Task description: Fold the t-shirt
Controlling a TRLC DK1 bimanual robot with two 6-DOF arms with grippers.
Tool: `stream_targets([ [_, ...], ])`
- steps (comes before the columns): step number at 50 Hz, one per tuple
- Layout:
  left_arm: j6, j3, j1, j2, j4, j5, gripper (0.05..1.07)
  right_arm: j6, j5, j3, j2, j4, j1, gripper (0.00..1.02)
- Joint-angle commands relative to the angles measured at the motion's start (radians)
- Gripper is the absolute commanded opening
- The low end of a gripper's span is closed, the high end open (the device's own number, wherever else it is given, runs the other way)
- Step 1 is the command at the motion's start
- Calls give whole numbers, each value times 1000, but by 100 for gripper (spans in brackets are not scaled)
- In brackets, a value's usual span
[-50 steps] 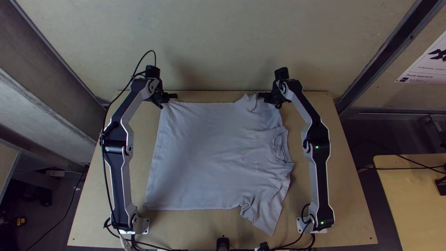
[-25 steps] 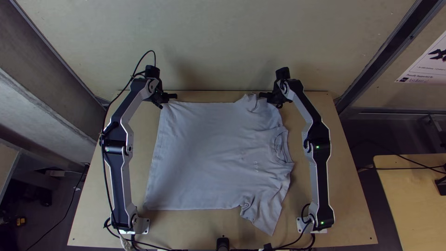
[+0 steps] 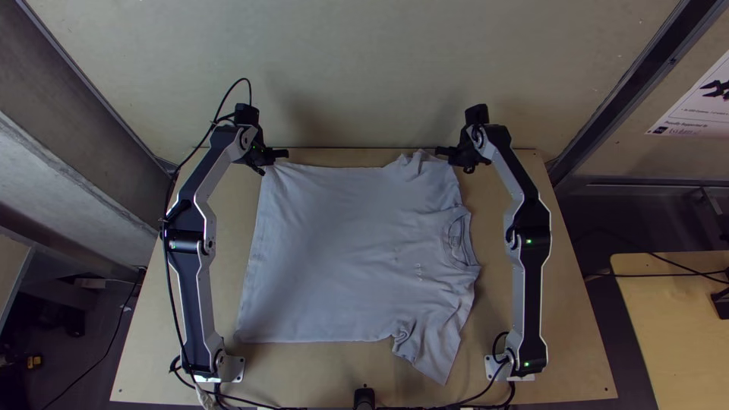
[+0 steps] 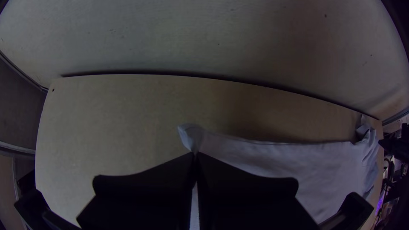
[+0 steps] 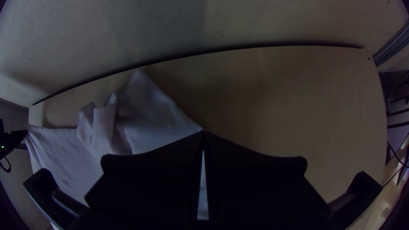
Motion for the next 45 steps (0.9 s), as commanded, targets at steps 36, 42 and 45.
stream_targets([
  [36,-31,-329,53,-213,100,76,8,-58,5,-202,-201,-79,-16,2],
  [42,-19,-395,51,-254,105,79,8,-61,9,-250,-243,-79,-12,2],
  [45,-16,-432,51,-279,117,79,8,-69,9,-277,-266,-79,-6,2],
])
